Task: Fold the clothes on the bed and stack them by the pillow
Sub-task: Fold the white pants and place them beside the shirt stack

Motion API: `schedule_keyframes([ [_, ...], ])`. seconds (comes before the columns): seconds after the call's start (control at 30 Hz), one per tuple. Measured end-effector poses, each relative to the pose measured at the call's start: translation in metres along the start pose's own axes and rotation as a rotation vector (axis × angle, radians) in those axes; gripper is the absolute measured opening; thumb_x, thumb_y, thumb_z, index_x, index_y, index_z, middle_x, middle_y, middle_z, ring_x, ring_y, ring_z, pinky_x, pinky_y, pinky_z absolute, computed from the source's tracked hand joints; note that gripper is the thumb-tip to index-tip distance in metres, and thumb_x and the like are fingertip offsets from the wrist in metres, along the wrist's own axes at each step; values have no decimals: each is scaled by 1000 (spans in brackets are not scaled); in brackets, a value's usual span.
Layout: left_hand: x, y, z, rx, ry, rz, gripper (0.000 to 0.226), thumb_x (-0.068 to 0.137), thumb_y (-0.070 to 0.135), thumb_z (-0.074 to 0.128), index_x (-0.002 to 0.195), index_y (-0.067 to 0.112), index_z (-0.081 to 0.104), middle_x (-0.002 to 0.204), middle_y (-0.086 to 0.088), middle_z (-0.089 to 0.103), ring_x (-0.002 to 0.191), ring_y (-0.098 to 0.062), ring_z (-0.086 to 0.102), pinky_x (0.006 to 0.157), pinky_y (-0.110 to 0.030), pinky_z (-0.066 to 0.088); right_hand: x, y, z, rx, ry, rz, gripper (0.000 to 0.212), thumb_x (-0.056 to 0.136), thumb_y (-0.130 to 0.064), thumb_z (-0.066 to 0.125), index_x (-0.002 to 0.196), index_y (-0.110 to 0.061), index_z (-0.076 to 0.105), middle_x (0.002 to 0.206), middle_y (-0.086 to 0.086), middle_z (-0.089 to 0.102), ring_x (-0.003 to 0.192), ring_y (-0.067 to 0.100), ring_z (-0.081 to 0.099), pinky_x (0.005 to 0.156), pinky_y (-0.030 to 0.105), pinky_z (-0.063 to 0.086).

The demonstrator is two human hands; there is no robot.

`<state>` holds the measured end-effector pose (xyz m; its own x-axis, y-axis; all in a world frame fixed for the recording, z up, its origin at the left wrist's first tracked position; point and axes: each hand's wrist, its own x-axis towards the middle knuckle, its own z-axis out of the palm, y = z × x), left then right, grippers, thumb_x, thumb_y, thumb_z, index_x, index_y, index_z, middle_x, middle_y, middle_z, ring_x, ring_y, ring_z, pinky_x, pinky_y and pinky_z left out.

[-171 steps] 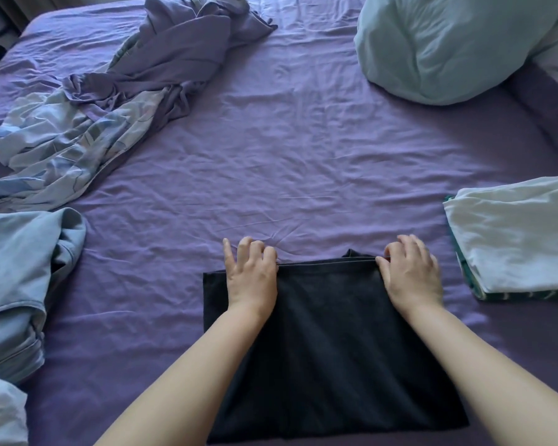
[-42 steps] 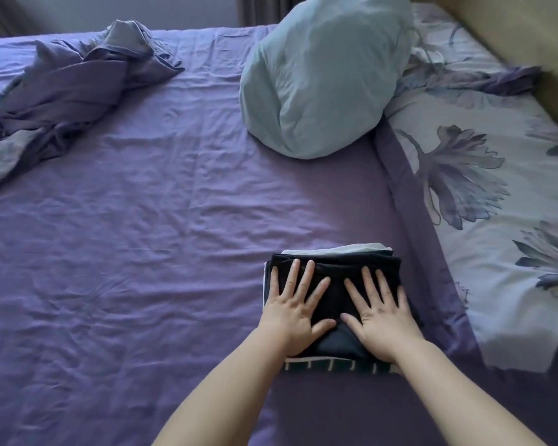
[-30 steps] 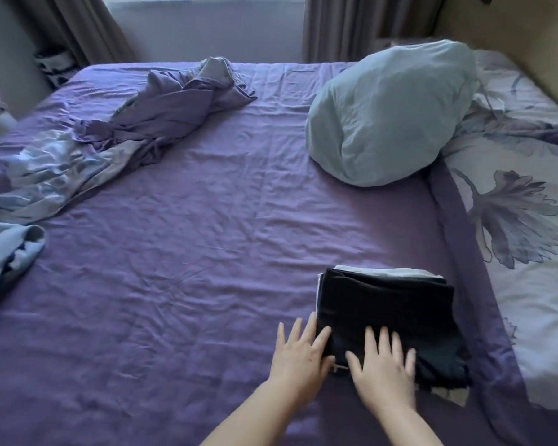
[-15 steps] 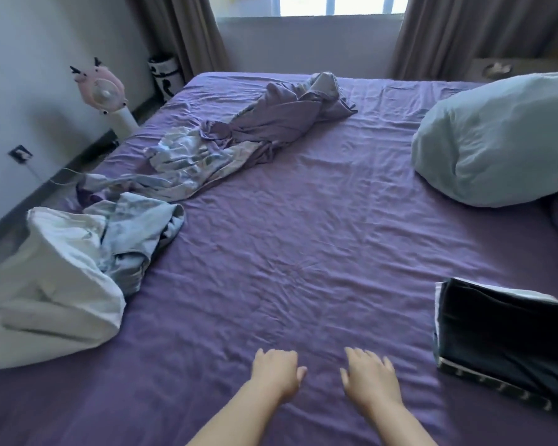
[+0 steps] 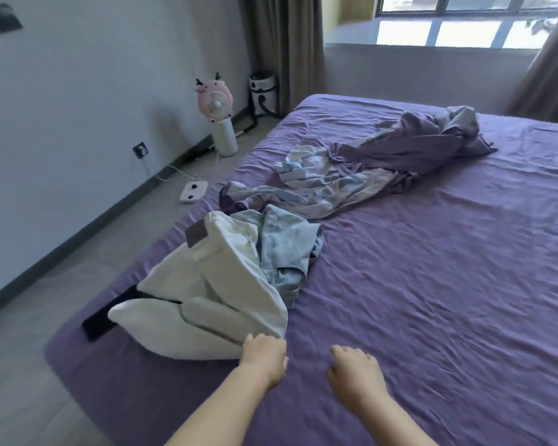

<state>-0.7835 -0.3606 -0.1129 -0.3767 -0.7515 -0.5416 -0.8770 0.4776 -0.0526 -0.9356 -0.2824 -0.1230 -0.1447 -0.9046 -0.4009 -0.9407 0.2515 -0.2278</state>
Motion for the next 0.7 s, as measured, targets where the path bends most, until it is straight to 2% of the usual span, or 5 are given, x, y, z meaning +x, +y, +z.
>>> schedule_keyframes([
  [0.1, 11, -66, -18, -55, 79, -88, 37, 96, 35, 43, 127, 16, 50, 131, -9, 52, 125, -29, 43, 105, -40, 31, 33, -54, -16, -28, 46, -98, 27, 92, -28, 38, 113, -18, 50, 124, 1, 55, 118, 25, 48, 96, 34, 34],
  [0.17, 23, -105, -29, -113, 147, -134, 41, 95, 36, 44, 132, 18, 44, 134, -8, 47, 127, -28, 40, 106, -40, 32, 58, -84, -26, -31, 75, -154, 33, 92, -32, 40, 122, -19, 49, 127, 0, 53, 120, 24, 47, 97, 34, 35],
  [0.3, 49, -166, -46, -207, 208, -198, 58, 97, 37, 42, 149, 23, 20, 155, -9, 21, 139, -28, 26, 112, -42, 26, 105, -130, -46, -15, 123, -210, 43, 93, -37, 43, 132, -20, 42, 133, -2, 48, 123, 23, 45, 96, 35, 38],
  [0.47, 87, -201, -55, -334, 240, -215, 63, 98, 39, 39, 151, 26, 10, 159, -7, 8, 143, -27, 19, 113, -41, 26, 158, -164, -52, 7, 118, -233, 51, 92, -39, 47, 137, -20, 33, 137, 0, 42, 122, 26, 44, 94, 35, 38],
  [0.7, 126, -231, -43, -541, 282, -312, 66, 96, 34, 45, 150, 21, 10, 159, -11, 0, 139, -29, 27, 109, -38, 33, 214, -189, -34, 91, 109, -164, 68, 89, -36, 53, 144, -22, 15, 142, 3, 37, 121, 27, 47, 90, 37, 42],
])
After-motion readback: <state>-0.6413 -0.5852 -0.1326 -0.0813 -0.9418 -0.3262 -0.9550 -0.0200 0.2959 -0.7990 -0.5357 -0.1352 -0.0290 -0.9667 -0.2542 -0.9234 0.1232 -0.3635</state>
